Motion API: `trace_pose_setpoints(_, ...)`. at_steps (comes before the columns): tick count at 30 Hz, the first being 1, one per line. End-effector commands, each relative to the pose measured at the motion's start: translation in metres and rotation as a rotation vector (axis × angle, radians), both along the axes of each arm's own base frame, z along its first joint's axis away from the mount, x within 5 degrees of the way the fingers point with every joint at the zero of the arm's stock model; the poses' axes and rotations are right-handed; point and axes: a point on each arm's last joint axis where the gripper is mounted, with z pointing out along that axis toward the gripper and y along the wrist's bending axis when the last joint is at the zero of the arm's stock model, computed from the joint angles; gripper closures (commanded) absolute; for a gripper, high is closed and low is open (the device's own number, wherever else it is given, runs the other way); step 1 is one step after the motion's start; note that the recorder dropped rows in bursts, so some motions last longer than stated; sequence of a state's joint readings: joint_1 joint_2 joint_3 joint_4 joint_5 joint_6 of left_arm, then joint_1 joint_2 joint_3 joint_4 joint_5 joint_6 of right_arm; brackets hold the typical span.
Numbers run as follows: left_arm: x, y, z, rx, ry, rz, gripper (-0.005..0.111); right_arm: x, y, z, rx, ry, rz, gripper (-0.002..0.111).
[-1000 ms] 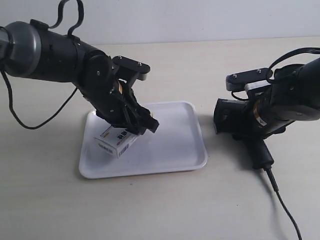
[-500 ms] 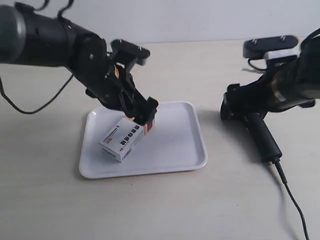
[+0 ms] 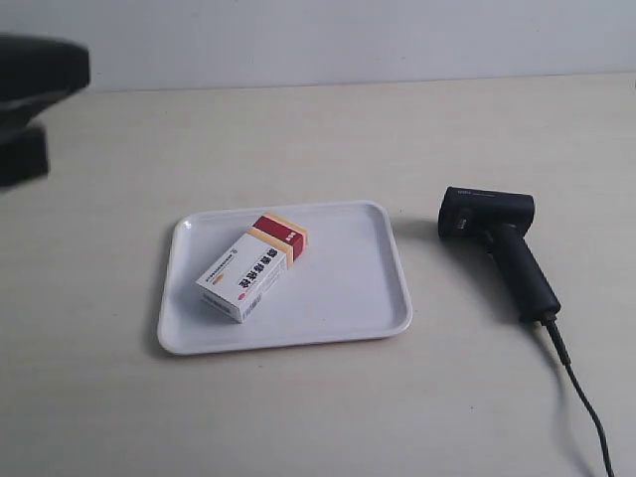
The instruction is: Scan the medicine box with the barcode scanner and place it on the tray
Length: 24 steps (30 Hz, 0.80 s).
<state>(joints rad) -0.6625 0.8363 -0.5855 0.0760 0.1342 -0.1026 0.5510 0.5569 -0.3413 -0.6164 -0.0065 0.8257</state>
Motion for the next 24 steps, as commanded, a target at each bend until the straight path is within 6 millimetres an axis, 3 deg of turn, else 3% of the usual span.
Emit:
trace_pose_setpoints(1, -0.03, 0.024, -0.039, -0.006, 0.01, 0.004, 0.104, -0.019, -0.006, -0.035, 0.001, -0.028, 0.051, 0.107)
trace_pose_setpoints(5, -0.047, 0.037, -0.067, 0.056, 0.084, 0.011, 0.104, -0.023, -0.012, -0.047, -0.017, -0.005, 0.029, 0.107)
trace_pose_setpoints(13, -0.066, 0.055, -0.108, 0.133, 0.183, 0.033, 0.104, -0.023, -0.013, -0.049, -0.026, 0.006, 0.018, 0.107)
trace_pose_setpoints(18, -0.071, 0.078, -0.12, 0.112, -0.131, 0.183, 0.104, -0.023, -0.013, -0.049, -0.025, 0.004, 0.019, 0.107)
trace_pose_setpoints(21, -0.073, 0.091, -0.104, 0.038, -0.331, 0.376, 0.104, -0.023, -0.013, -0.049, -0.025, 0.004, 0.019, 0.107)
trace_pose_setpoints(24, -0.076, 0.103, -0.102, 0.051, -0.369, 0.549, 0.104, -0.023, -0.013, -0.049, -0.025, 0.004, 0.019, 0.107)
